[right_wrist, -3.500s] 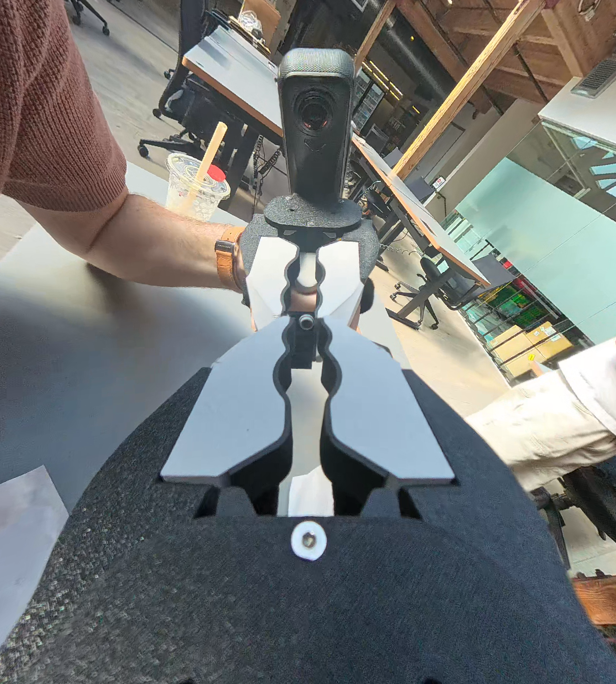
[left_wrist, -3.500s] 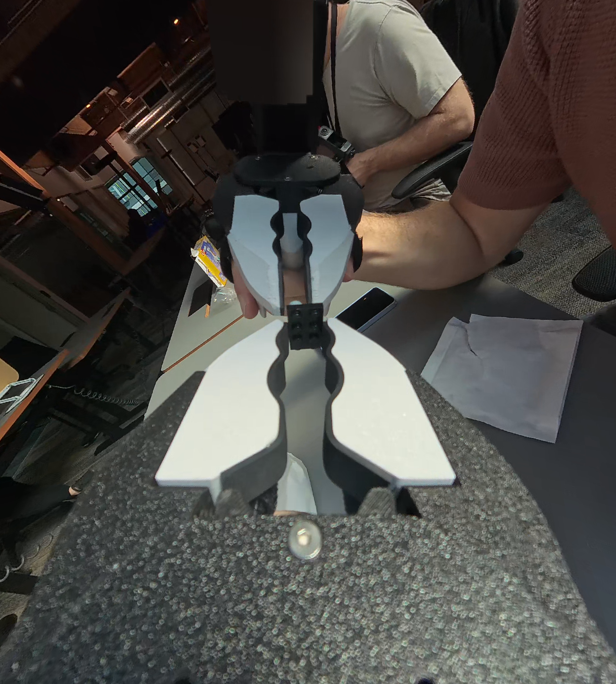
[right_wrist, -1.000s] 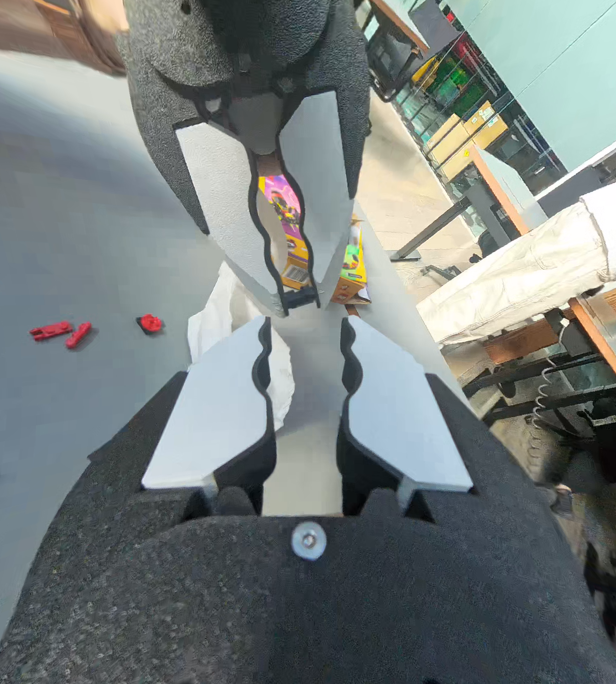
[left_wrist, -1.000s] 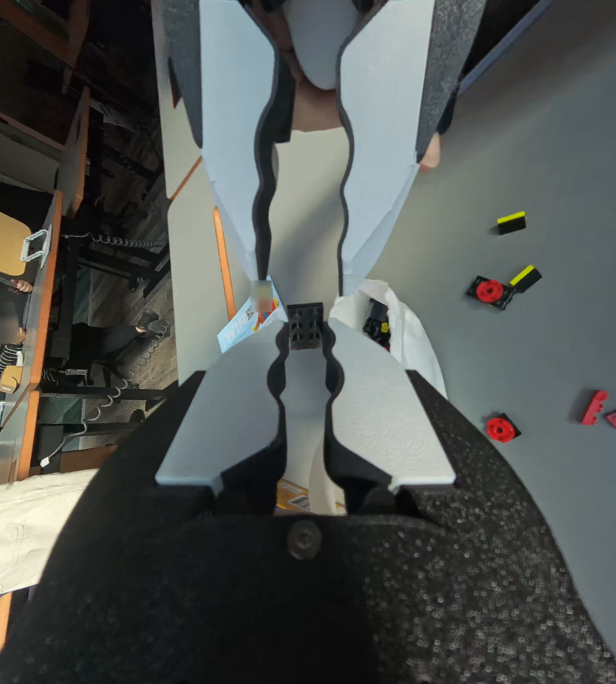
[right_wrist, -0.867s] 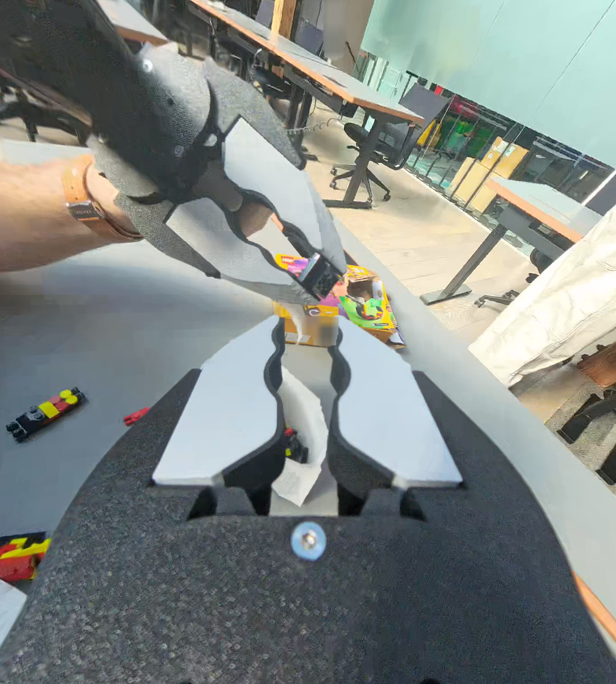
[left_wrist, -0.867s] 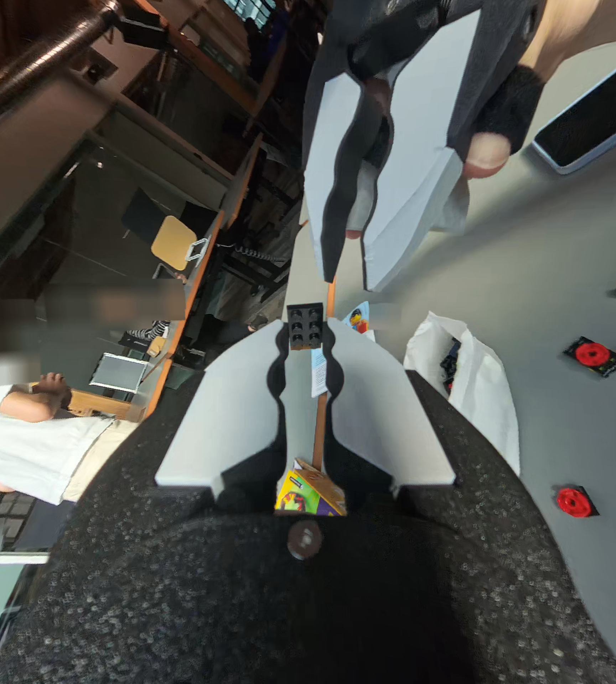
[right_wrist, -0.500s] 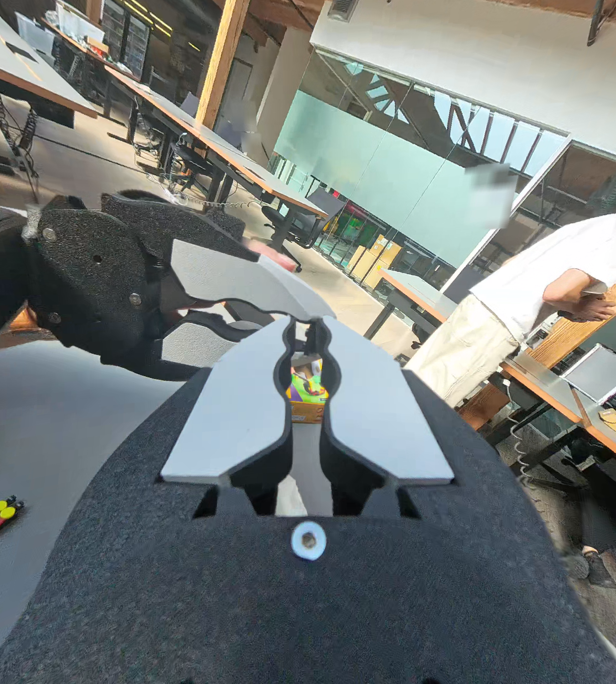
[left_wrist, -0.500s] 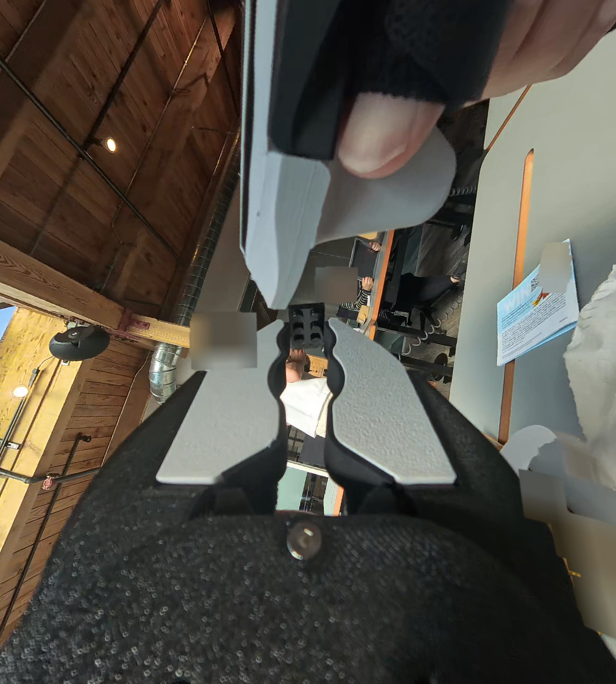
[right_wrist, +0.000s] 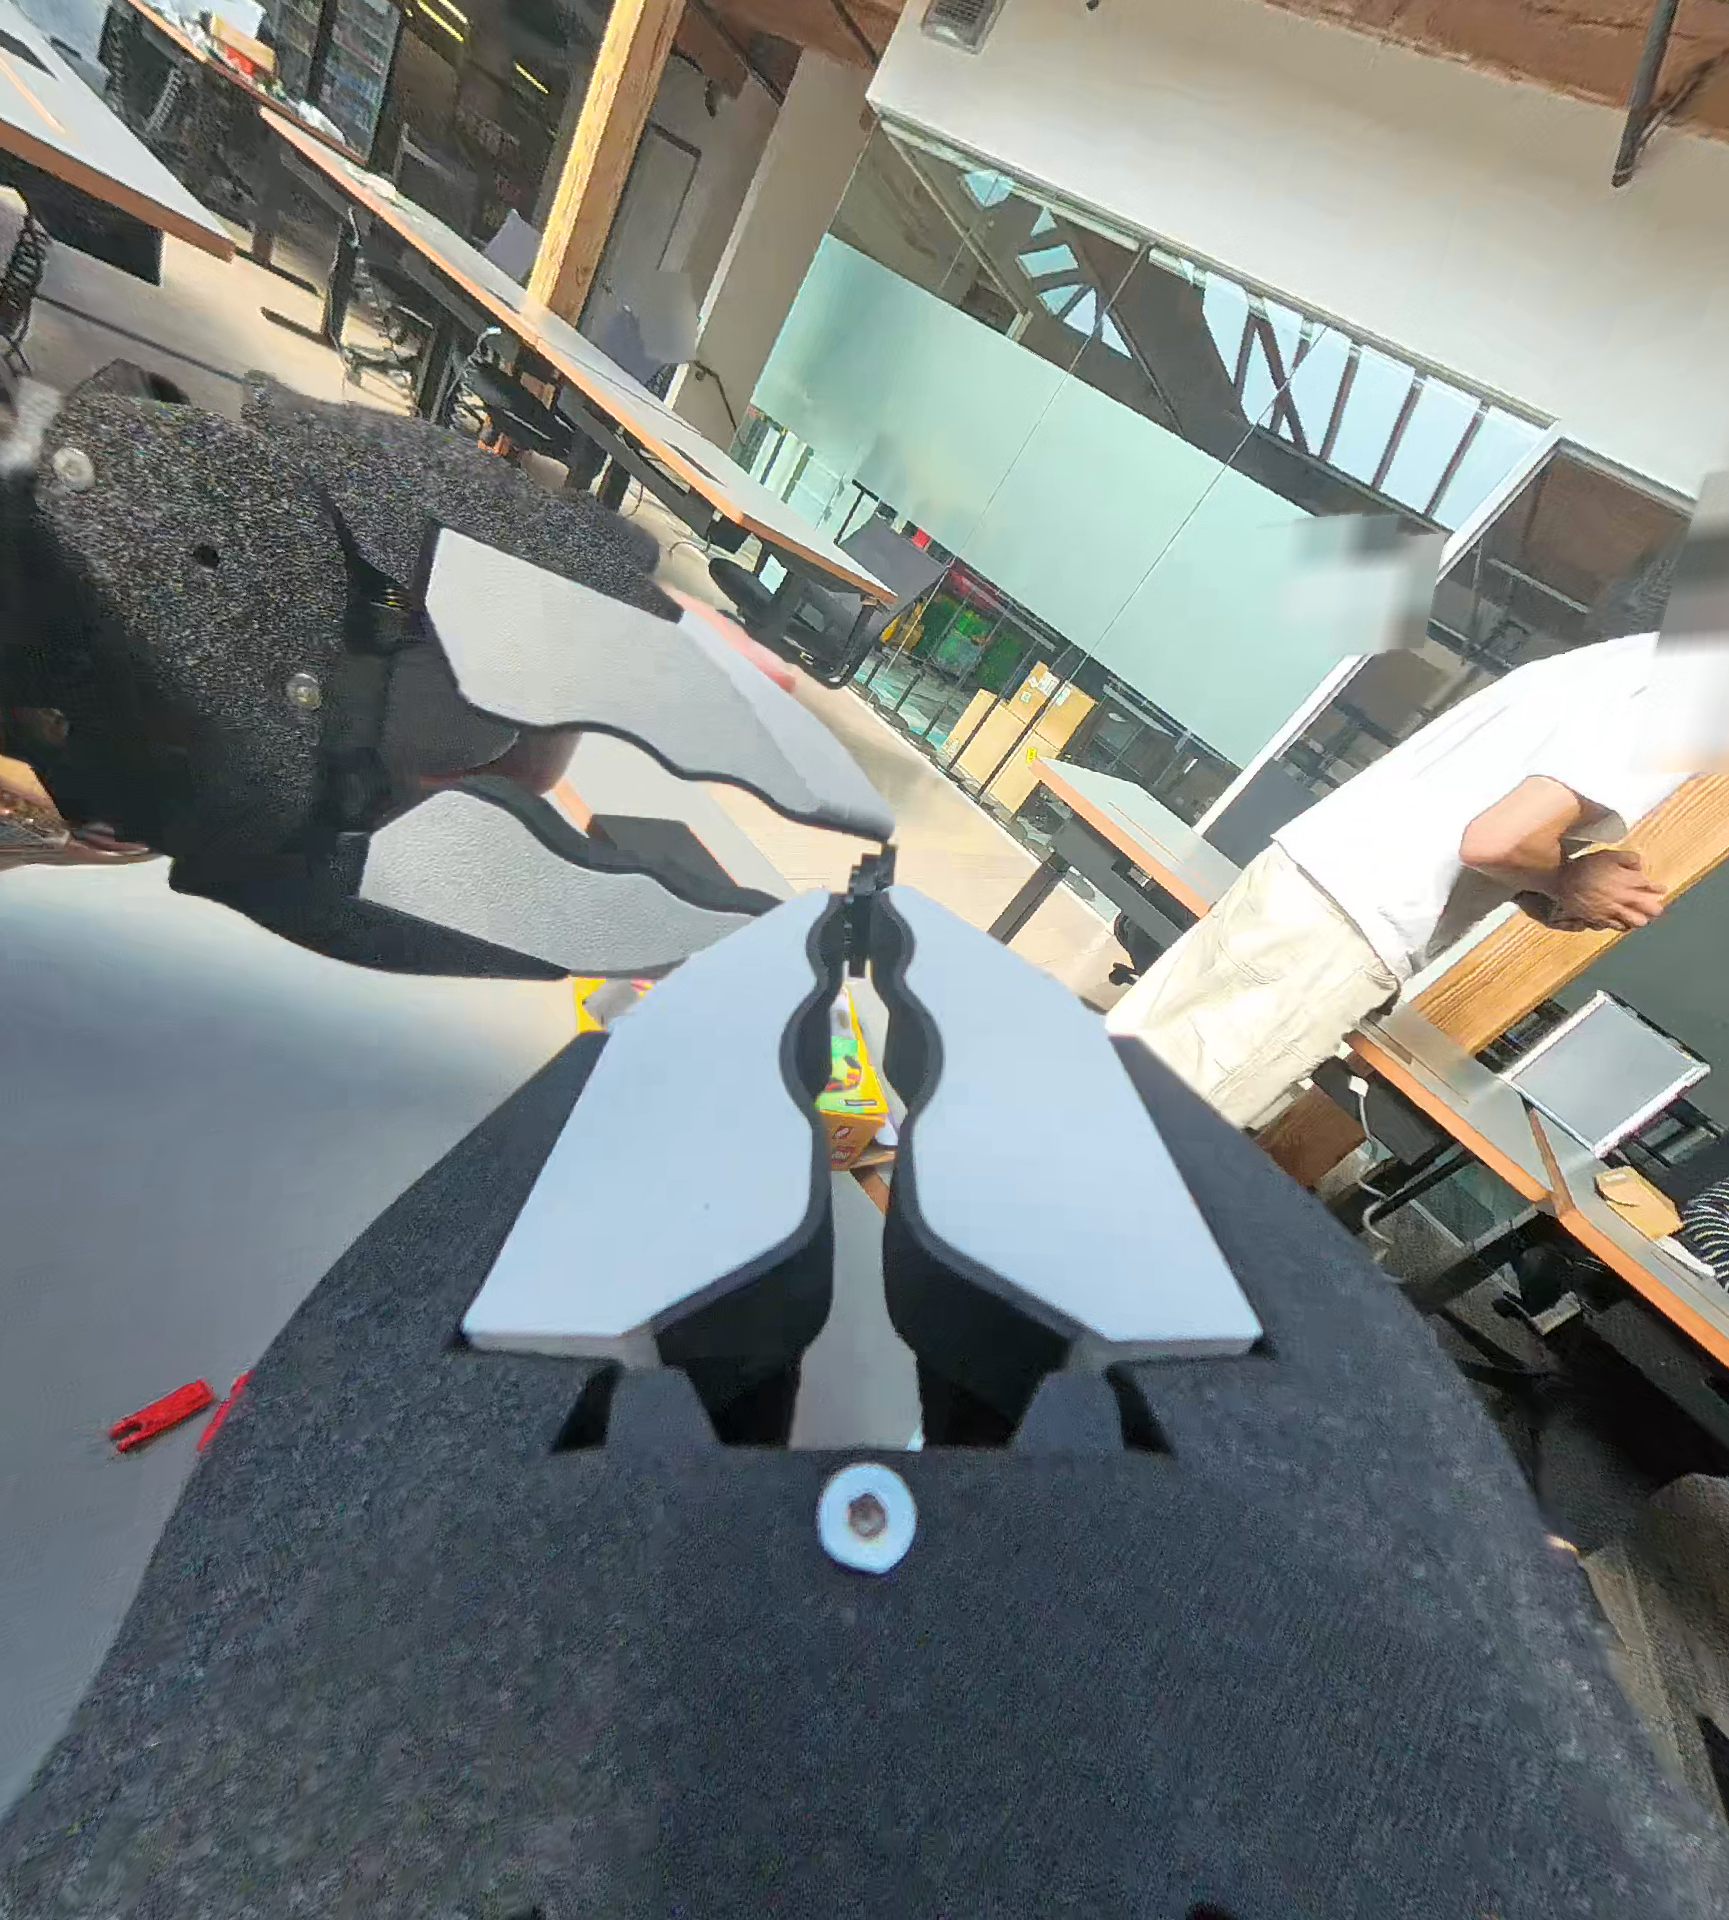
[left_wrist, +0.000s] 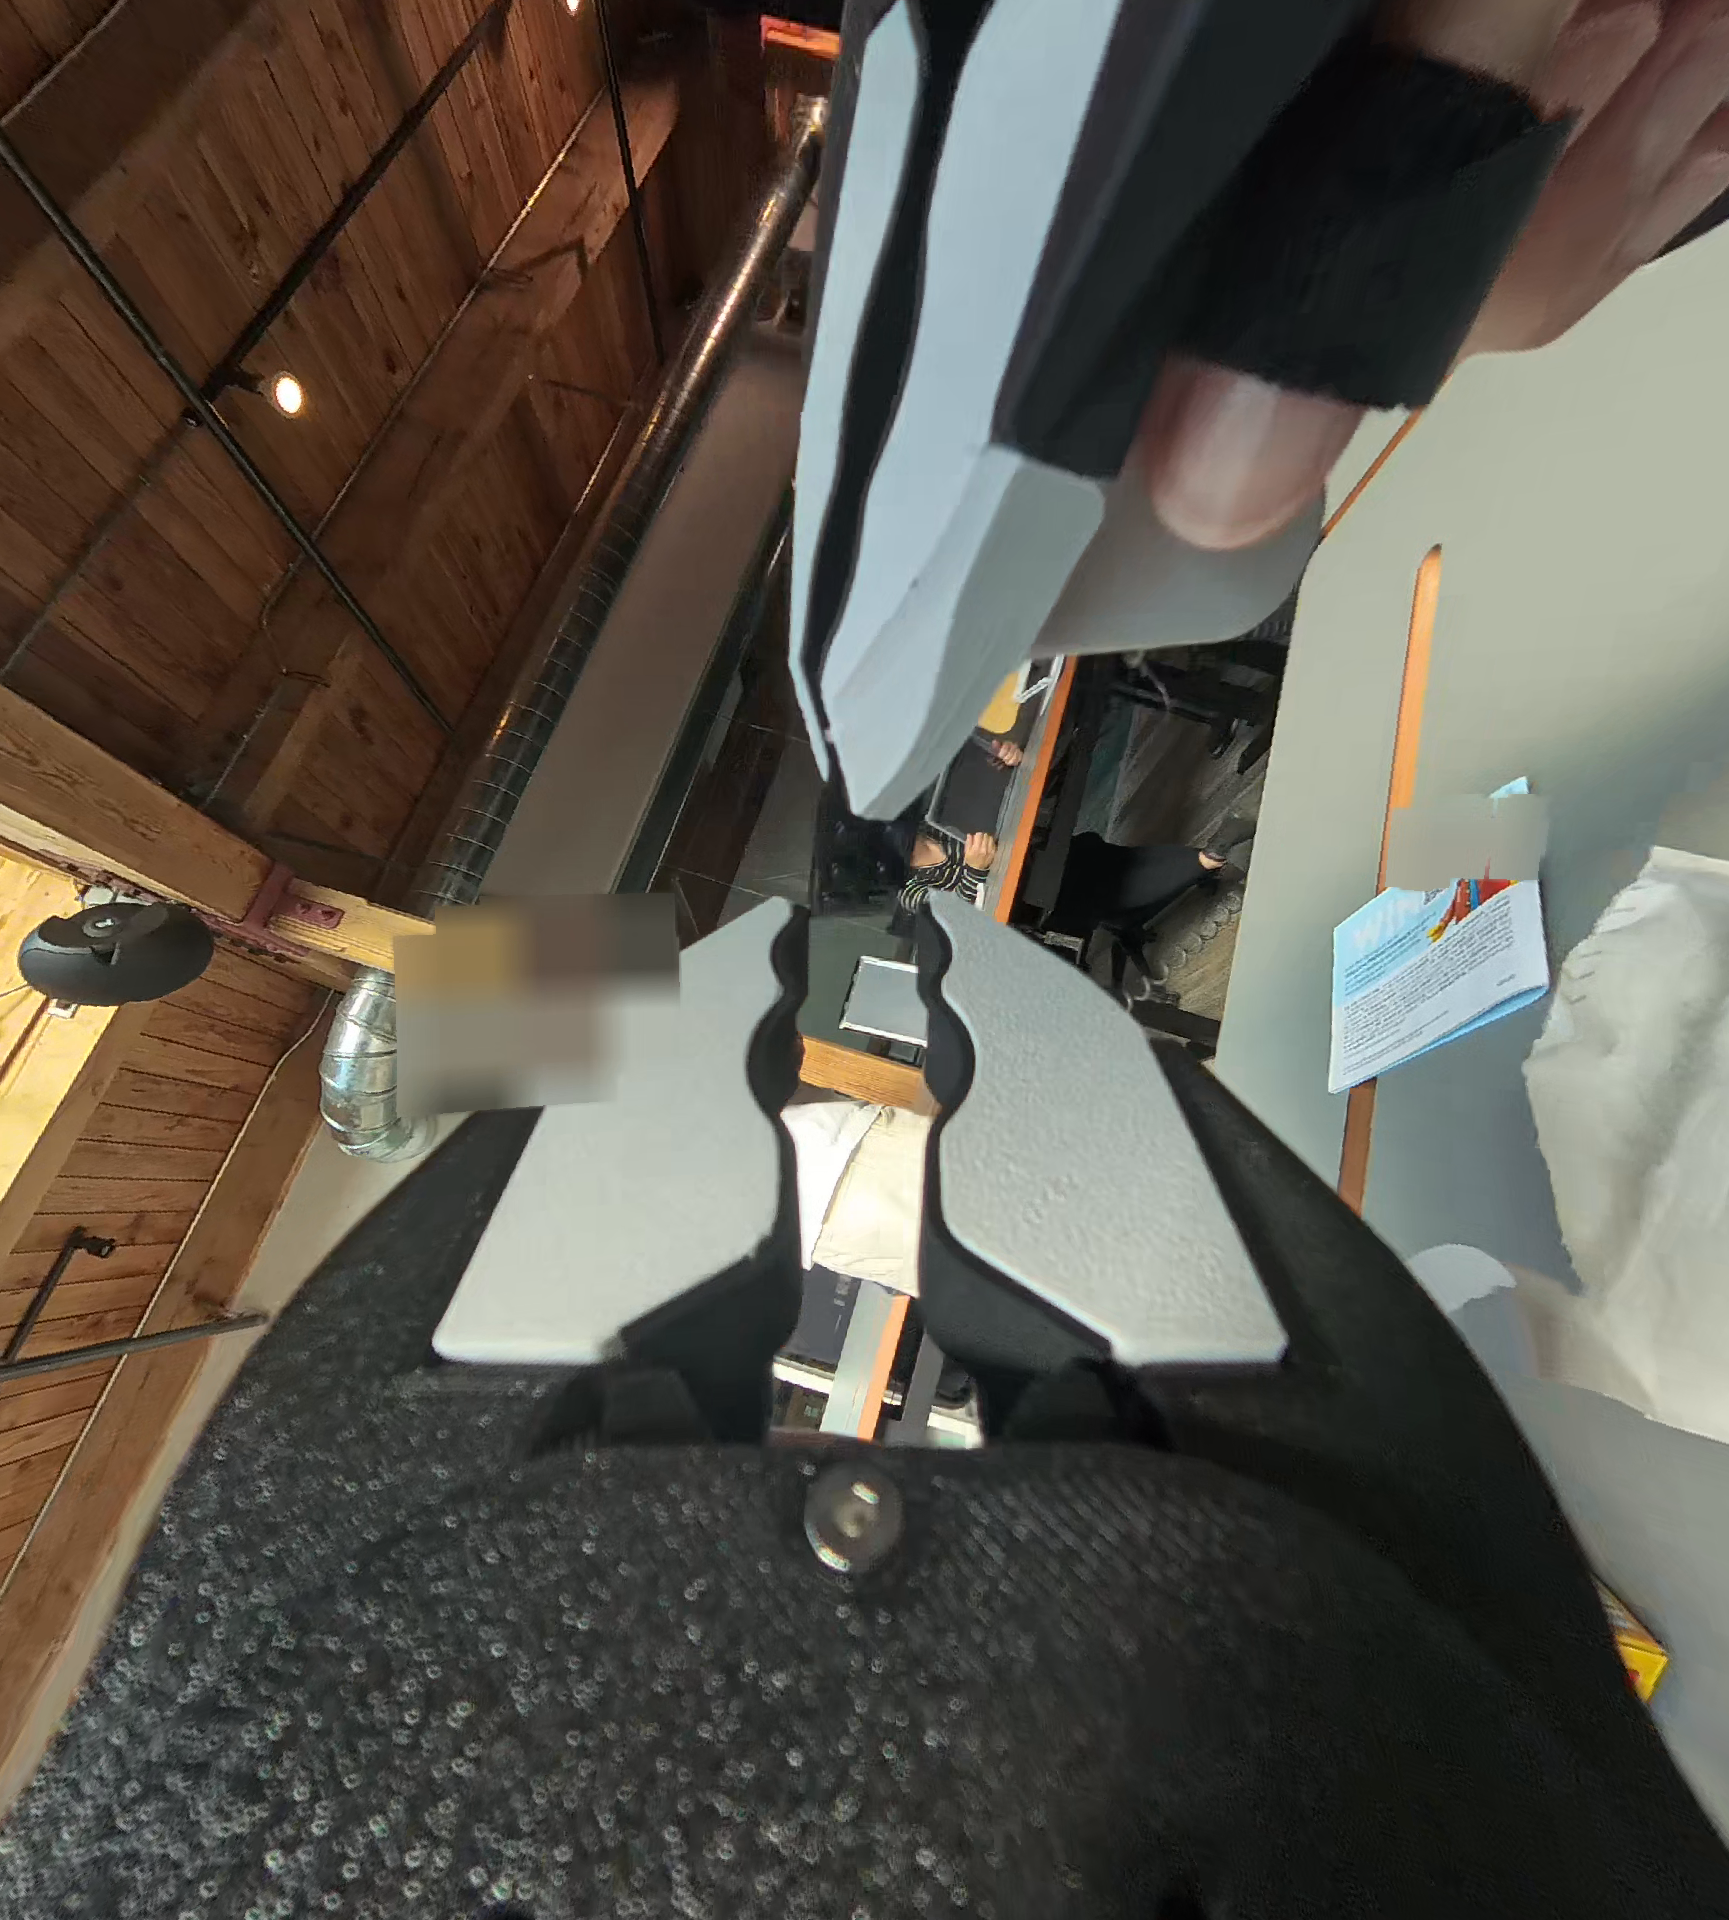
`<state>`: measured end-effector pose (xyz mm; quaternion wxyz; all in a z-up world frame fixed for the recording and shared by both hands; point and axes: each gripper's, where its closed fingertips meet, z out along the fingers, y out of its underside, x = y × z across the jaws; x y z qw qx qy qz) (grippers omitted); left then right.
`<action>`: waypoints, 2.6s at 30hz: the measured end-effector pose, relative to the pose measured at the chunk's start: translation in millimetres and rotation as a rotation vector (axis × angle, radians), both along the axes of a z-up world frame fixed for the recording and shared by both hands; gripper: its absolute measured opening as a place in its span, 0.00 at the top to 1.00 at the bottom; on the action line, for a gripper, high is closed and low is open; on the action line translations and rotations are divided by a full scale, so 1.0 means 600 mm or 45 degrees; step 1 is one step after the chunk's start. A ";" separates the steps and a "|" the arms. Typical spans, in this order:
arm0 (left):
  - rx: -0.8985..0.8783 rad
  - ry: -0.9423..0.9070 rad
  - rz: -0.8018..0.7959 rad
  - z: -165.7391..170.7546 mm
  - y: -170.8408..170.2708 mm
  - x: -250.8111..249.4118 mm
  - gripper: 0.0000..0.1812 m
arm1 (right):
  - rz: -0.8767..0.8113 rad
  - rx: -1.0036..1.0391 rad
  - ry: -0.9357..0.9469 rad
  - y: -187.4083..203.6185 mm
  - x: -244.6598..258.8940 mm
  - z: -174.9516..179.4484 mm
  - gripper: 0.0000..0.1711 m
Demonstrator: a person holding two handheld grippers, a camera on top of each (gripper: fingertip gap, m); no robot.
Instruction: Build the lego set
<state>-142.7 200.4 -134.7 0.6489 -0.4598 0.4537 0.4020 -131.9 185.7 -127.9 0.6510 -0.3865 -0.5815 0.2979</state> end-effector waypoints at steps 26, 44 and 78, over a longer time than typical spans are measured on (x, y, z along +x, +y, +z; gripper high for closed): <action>0.095 -0.024 -0.232 0.017 -0.032 0.019 0.90 | 0.687 -0.992 0.001 -0.035 0.020 0.012 0.98; -0.200 -0.197 -0.285 0.004 -0.031 0.023 0.91 | 0.542 -0.621 -0.004 -0.043 0.018 0.010 0.97; -1.243 -0.131 -0.082 -0.212 0.058 -0.029 0.85 | 0.068 -0.738 -0.723 0.101 0.013 -0.228 0.86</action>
